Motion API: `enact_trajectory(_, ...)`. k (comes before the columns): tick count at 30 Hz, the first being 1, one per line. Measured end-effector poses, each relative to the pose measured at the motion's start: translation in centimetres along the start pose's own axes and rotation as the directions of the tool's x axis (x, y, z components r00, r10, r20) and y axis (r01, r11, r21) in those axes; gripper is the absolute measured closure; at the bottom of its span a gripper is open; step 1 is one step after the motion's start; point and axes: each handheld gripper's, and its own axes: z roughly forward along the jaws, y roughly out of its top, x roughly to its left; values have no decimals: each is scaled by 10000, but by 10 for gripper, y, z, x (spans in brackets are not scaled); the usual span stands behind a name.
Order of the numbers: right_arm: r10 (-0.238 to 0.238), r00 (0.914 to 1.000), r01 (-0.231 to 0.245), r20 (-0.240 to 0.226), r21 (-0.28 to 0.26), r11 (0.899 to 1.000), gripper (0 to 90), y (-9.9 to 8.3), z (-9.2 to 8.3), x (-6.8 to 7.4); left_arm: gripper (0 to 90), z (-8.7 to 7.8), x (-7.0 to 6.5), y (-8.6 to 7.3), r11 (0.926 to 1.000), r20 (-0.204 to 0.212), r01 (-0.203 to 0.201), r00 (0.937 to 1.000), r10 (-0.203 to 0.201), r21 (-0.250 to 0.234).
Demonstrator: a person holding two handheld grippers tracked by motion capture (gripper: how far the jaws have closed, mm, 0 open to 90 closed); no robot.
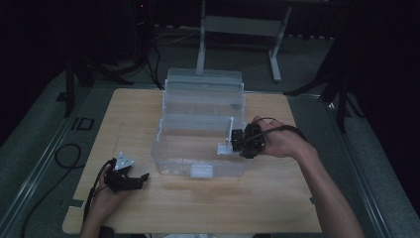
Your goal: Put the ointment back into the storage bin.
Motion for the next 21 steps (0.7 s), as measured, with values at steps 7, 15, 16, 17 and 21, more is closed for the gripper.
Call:
enact_trajectory(7,59,9999,-59,-98,-2,10000,707,1,5,-2,184,0,0,0,10000,1,0,10000,0,-1)
enact_trajectory(15,48,9998,-48,-205,-36,10000,706,3,12,-5,184,0,0,0,10000,2,-1,10000,1,0)
enact_trajectory(16,52,9997,-53,-239,-34,10000,706,4,13,-5,184,0,0,0,10000,2,0,10000,0,-1)
enact_trajectory(17,46,9997,-46,-242,-18,10000,707,4,13,-4,184,0,0,0,10000,1,-2,10000,2,-1)
enact_trajectory(21,2,9995,-1,-323,34,10000,707,7,16,-4,184,0,0,0,10000,1,0,10000,0,-1)
